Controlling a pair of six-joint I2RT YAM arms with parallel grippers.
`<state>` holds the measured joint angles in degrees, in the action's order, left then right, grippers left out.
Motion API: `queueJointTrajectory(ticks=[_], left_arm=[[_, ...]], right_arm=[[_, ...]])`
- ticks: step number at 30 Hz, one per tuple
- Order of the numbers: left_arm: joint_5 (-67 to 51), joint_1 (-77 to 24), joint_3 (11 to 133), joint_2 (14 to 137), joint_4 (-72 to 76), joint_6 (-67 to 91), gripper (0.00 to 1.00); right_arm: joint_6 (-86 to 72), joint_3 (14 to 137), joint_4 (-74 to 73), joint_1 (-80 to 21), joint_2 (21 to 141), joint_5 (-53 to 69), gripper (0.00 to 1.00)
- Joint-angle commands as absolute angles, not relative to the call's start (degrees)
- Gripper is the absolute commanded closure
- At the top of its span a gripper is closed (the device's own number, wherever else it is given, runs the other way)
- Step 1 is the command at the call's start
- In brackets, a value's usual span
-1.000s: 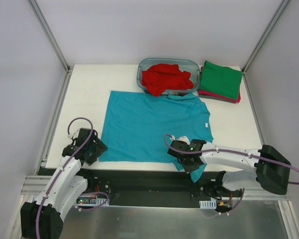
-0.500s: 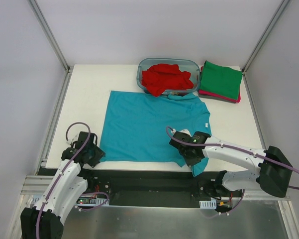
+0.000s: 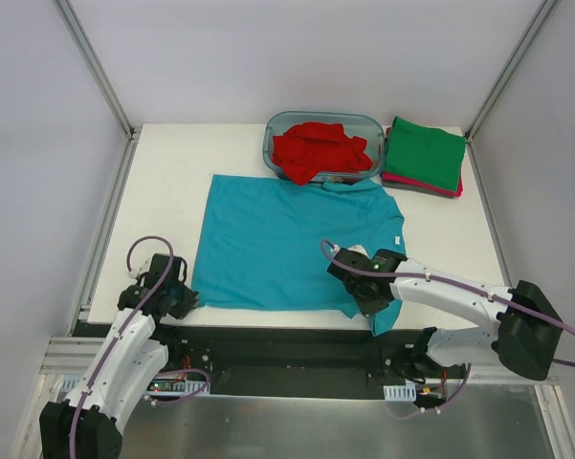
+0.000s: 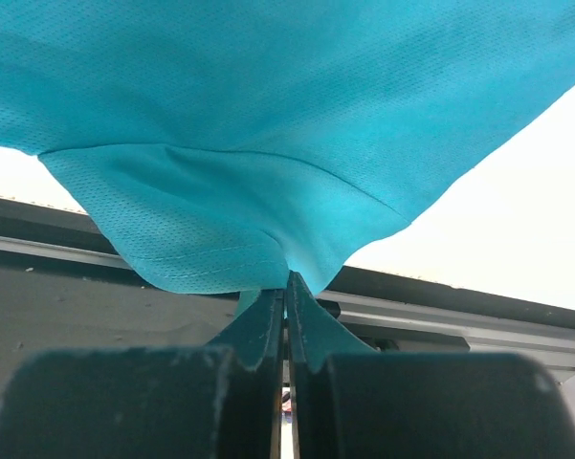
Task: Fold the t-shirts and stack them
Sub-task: Grap the side of the flattened tshirt closest away from the robot with both arms
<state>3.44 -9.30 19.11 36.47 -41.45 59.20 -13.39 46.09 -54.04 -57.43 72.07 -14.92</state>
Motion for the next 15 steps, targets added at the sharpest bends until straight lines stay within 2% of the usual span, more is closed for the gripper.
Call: queueJointTrajectory(ticks=[1, 6, 15], left_arm=[[3.8, -9.1, 20.7, 33.4, -41.7, 57.8, 1.0], [3.3, -9.1, 23.5, 34.8, -38.7, 57.1, 1.0], [3.1, -9.1, 29.3, 45.9, -28.9, 55.1, 1.0]], right_arm=[[-10.8, 49.7, -57.0, -55.6, 72.4, -18.1, 1.0], [-7.7, 52.3, -57.7, -52.5, 72.7, -19.0, 1.0], [-1.7, 60.5, -59.8, -47.4, 78.9, -20.6, 0.99]])
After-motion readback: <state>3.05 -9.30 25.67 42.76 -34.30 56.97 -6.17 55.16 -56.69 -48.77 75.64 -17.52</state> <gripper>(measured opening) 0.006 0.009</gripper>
